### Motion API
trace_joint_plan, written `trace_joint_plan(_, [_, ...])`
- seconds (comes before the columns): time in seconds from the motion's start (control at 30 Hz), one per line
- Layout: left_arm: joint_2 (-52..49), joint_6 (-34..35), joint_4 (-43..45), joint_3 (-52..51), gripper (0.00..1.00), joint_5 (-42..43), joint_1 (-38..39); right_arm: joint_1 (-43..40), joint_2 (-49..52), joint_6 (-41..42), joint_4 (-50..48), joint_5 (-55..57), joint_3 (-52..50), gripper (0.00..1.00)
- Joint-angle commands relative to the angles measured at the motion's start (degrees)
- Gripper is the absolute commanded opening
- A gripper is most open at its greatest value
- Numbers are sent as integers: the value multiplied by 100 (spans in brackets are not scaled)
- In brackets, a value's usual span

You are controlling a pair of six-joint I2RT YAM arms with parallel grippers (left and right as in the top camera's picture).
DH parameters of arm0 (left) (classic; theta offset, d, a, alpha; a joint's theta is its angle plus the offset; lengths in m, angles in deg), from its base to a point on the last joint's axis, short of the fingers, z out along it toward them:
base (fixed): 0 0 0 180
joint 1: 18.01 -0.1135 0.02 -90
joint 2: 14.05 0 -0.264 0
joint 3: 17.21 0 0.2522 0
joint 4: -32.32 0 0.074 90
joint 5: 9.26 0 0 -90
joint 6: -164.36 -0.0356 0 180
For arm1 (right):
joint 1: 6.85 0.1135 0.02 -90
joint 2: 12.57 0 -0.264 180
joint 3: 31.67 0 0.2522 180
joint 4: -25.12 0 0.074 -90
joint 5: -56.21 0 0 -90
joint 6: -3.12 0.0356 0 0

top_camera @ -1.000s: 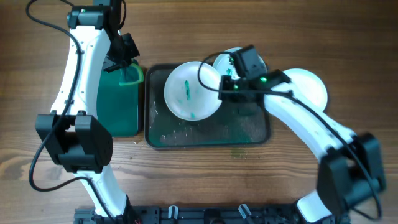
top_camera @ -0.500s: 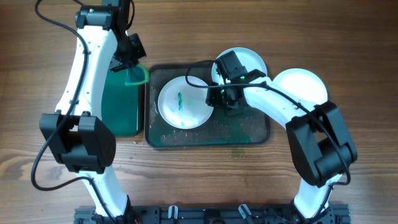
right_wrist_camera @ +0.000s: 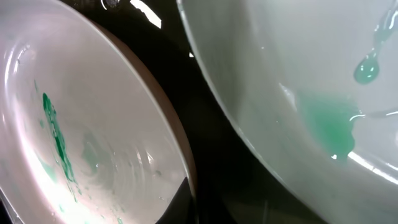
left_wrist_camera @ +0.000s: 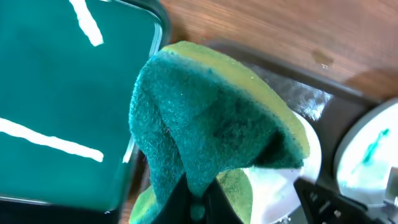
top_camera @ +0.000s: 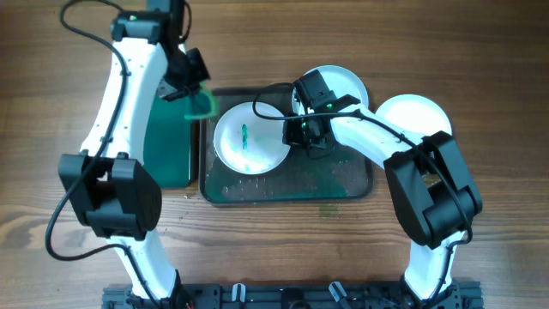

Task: Clean dirty plates on tray and stack at the side
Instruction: 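Scrub the bottom plate with the sponge in the left gripper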

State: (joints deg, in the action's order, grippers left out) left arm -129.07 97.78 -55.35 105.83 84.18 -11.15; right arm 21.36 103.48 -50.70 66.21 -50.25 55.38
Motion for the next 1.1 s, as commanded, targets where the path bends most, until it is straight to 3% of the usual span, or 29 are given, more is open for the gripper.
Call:
trace_joint_plan(0.0, [177, -72, 428, -640, 4, 754, 422, -2, 87, 146, -35, 13, 94, 5])
trace_joint_plan(0.33, [140, -72, 1978, -2367, 4, 848, 1130, -2, 87, 127, -33, 9, 94, 4])
trace_joint_plan(0.6, [-264, -393, 2188, -2430, 4, 129, 1132, -2, 87, 109, -35, -11, 94, 4])
trace_joint_plan(0.8, [-352, -428, 2098, -2430, 4, 199, 1239, -2, 87, 105, -37, -33, 94, 4])
trace_joint_plan(0.93, [-352, -1565, 2052, -2430, 4, 955, 1526, -2, 87, 103, -48, -33, 94, 4])
trace_joint_plan(1.07, [-352, -1370, 2332, -2430, 4, 94, 1646, -2, 87, 87, -46, -33, 94, 4])
